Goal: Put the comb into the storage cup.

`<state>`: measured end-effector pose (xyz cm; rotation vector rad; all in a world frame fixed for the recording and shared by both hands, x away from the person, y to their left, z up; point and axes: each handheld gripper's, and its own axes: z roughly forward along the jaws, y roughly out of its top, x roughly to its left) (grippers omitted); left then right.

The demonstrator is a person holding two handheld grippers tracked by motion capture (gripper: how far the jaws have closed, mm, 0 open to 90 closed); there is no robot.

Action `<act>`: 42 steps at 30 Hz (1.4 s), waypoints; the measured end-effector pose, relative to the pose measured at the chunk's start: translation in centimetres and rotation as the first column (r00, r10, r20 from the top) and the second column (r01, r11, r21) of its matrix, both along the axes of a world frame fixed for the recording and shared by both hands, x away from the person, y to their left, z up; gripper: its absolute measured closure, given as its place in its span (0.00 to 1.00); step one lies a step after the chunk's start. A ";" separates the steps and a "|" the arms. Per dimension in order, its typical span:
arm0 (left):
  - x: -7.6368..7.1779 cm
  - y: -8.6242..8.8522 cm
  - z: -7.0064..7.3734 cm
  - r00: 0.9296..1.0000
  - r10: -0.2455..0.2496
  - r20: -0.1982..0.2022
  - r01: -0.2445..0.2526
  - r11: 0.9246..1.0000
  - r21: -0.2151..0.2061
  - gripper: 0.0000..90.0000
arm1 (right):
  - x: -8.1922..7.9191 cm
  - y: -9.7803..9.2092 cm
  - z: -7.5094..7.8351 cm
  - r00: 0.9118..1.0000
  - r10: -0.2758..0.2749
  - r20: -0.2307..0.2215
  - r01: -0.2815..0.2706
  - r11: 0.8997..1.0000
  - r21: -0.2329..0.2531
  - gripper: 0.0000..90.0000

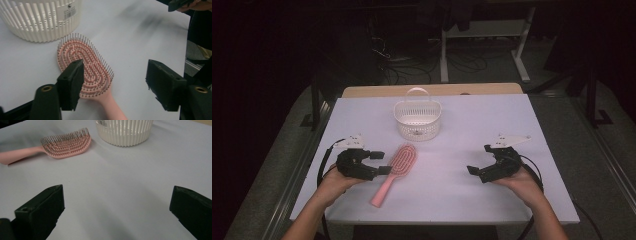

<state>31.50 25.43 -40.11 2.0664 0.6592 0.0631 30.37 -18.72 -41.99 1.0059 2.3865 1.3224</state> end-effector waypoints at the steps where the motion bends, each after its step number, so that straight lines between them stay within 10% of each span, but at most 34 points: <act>1: -0.2 -0.3 0.0 1.000 -0.012 -0.007 0.012 1.000 0.006 0.38 | 0.0 0.0 0.0 1.000 0.000 0.000 0.000 1.000 0.000 0.00; 24: -2.1 -3.0 -1.7 0.988 -0.111 -0.105 0.126 0.981 0.150 1.00 | 0.1 0.3 -0.1 1.000 0.003 0.000 -0.003 1.000 -0.015 0.00; 42: -2.1 -4.2 -3.8 0.972 -0.143 -0.184 0.191 0.942 0.277 1.00 | 0.2 0.3 -0.1 1.000 0.005 0.003 -0.005 1.000 -0.021 0.00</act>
